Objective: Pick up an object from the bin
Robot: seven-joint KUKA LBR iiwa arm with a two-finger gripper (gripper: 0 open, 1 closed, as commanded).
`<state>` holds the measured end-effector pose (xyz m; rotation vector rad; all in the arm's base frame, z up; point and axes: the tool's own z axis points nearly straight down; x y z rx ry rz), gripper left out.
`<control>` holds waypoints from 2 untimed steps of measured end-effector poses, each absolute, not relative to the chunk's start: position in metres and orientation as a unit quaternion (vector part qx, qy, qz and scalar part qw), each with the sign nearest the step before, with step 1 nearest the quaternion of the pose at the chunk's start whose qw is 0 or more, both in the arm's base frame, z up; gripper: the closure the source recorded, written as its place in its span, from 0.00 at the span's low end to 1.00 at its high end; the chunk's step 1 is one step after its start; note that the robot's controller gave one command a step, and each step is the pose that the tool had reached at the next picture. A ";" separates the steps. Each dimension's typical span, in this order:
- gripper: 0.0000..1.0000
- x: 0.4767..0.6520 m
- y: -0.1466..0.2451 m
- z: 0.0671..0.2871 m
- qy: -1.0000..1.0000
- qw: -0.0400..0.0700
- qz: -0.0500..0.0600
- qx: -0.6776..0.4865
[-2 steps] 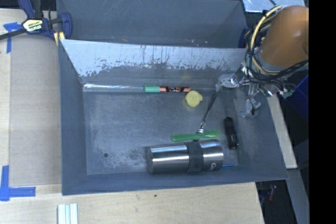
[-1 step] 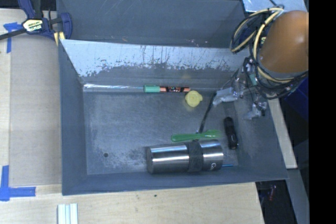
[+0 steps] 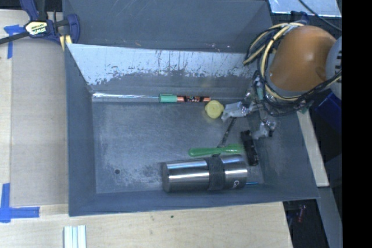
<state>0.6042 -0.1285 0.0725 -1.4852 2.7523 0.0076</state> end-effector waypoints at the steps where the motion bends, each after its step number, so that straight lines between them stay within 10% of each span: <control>1: 1.00 0.604 -0.133 0.073 0.699 0.013 0.004 -0.715; 2: 1.00 0.604 -0.133 0.073 0.699 0.013 0.004 -0.715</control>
Offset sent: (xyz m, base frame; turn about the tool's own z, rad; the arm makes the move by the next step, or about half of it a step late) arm 0.0000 0.0000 0.0000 0.0000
